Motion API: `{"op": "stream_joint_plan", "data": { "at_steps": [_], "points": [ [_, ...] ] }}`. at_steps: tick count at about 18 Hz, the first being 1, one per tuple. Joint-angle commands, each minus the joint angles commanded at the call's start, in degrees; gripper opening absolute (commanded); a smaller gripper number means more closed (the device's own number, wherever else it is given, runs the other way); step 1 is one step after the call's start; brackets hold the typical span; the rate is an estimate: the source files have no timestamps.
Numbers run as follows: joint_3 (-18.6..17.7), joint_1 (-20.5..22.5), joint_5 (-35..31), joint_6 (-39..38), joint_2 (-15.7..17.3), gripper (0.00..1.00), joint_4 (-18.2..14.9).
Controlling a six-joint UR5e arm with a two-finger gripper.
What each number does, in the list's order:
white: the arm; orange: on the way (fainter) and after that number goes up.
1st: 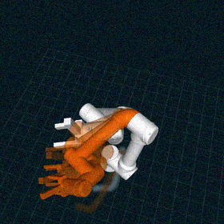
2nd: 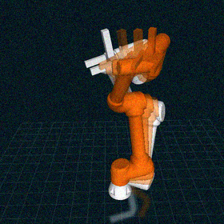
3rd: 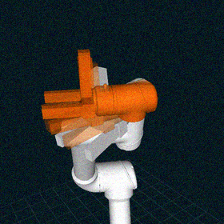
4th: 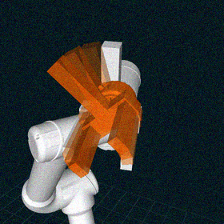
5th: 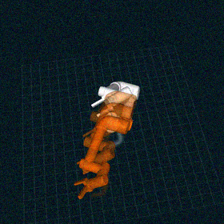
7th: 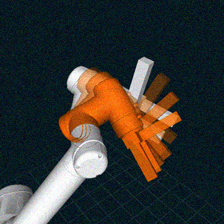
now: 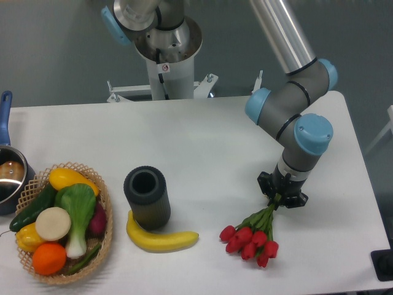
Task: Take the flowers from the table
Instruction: 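Lift the gripped tulip bundle up off the table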
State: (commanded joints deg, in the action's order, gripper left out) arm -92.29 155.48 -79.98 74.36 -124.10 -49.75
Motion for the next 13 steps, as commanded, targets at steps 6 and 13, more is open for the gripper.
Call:
{"op": "stream_joint_plan", "data": {
  "at_steps": [6,13],
  "points": [
    [1.58,0.09,0.09,-0.09,0.44,0.21,0.00],
    [6.76,-0.17,4.20,-4.65,2.81,0.21,0.09]
  ]
}}
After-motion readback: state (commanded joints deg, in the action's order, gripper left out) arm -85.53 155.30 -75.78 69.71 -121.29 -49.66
